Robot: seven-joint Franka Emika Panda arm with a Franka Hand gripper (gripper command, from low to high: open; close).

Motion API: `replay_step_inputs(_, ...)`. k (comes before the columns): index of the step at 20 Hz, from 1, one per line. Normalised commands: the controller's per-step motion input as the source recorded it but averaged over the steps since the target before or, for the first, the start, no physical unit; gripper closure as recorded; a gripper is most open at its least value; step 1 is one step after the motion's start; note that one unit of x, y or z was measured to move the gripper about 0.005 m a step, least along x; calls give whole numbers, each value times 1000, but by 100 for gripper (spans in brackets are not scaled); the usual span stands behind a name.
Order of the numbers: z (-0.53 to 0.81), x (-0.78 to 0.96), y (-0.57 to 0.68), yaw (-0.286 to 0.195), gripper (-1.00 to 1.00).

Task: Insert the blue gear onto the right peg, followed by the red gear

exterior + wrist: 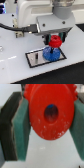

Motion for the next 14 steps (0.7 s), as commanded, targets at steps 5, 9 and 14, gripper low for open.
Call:
replay_step_inputs(5, -112, 204, -72, 0, 100)
replay_step_inputs(9, -114, 205, -47, 0, 100)
replay_step_inputs(14, -172, 250, -60, 0, 100)
